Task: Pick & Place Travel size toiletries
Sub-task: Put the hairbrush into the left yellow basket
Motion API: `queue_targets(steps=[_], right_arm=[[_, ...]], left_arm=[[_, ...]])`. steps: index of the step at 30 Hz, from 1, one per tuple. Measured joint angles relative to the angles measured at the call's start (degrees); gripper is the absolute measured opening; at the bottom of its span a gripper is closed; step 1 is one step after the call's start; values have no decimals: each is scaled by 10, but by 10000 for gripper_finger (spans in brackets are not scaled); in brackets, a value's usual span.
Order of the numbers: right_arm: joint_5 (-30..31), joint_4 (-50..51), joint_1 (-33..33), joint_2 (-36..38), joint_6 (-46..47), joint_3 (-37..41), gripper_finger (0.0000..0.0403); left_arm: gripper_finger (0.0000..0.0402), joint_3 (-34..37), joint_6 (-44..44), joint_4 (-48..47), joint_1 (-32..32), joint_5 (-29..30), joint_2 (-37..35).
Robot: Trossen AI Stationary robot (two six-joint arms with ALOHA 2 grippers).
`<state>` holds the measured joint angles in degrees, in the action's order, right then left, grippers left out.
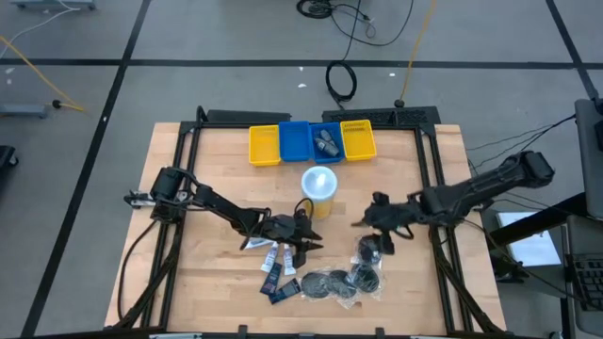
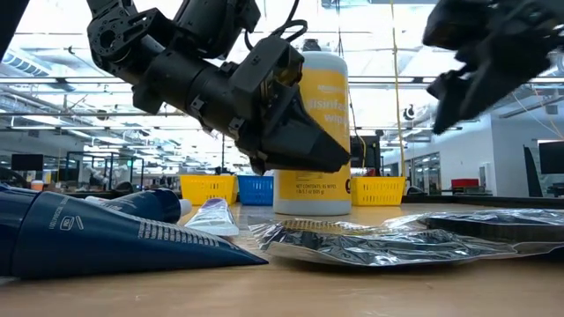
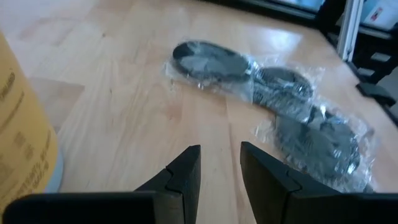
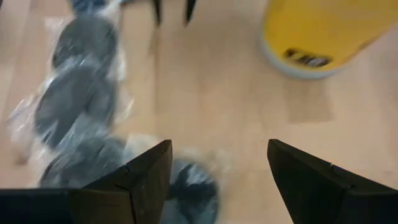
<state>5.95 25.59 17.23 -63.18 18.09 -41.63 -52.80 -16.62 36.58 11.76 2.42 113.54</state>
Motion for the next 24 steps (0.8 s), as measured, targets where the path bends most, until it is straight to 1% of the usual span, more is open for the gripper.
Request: queue_targets(steps=[8, 10, 12, 14, 20, 24], right_arm=[[3, 19, 88, -38, 78, 0, 255], [16, 21, 106, -49, 91, 0, 255], [32, 30, 122, -56, 100, 0, 255], [33, 31, 135, -63, 110, 0, 256], [34, 69, 172, -71, 181, 0, 250], [60, 79, 199, -71, 210, 0, 243]], left_arm=[[113, 0, 3, 27, 7, 1, 0], [113, 0, 3, 30, 7, 1, 0], [113, 0, 3, 32, 6, 2, 0], [113, 0, 3, 38, 6, 2, 0], [113, 0, 0, 37, 8, 2, 0], [113, 0, 0, 37, 7, 2, 0]])
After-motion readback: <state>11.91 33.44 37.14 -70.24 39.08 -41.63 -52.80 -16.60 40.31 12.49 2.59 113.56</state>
